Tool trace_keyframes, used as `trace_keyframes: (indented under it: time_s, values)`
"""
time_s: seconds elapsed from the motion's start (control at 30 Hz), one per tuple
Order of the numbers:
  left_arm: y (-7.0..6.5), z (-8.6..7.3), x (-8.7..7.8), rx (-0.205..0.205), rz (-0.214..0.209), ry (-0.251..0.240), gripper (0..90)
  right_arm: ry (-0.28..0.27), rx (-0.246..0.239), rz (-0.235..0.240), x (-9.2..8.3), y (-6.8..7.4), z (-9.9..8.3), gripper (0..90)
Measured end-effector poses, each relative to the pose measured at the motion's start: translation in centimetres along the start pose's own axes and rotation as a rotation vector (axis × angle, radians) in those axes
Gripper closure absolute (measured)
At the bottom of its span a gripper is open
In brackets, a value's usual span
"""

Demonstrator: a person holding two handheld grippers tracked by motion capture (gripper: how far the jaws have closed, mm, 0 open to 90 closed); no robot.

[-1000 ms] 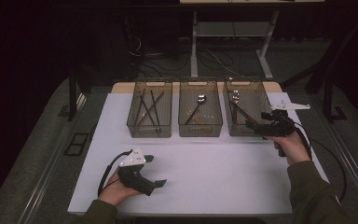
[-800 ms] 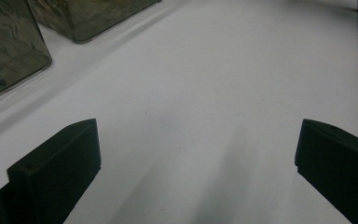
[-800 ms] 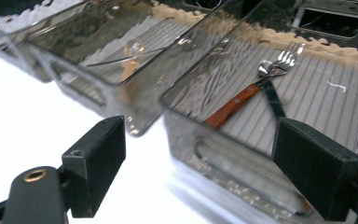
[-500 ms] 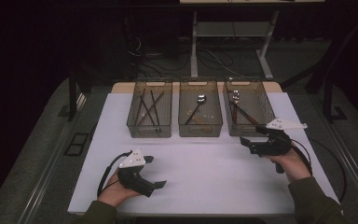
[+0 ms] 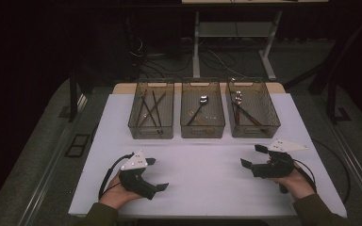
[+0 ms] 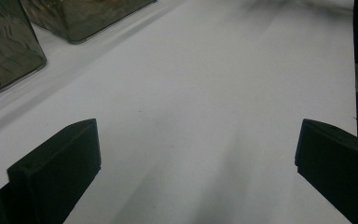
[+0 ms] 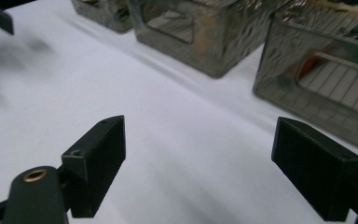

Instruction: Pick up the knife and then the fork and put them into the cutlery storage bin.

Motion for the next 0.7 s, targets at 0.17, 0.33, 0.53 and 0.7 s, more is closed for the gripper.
trace_keyframes:
  time_s: [0.17, 0.33, 0.53, 0.7]
  values:
    - [0.0, 0.0, 0.0, 0.000, 0.002, 0.000, 0.0, 0.006, 0.004, 0.020, -0.3, 0.7, -0.8, 17.3]
    - [0.0, 0.0, 0.0, 0.002, 0.002, 0.002, 0.0, 0.036, -0.019, 0.047, -0.3, 1.4, -1.7, 17.3]
    - [-0.1, -0.1, 0.0, 0.002, 0.001, 0.004, 0.0, 0.058, -0.030, 0.044, -0.8, 1.5, -2.7, 17.3]
    - [-0.2, -0.1, 0.0, 0.005, -0.001, 0.005, 0.0, 0.066, -0.034, 0.035, -1.1, 1.3, -3.0, 17.3]
Point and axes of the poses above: each handheld gripper's, and its own axes: x roughly forward along the jaws, z roughly out of its top, y roughly to its left, the point moved 5 cm from there along x, roughly forward along the jaws
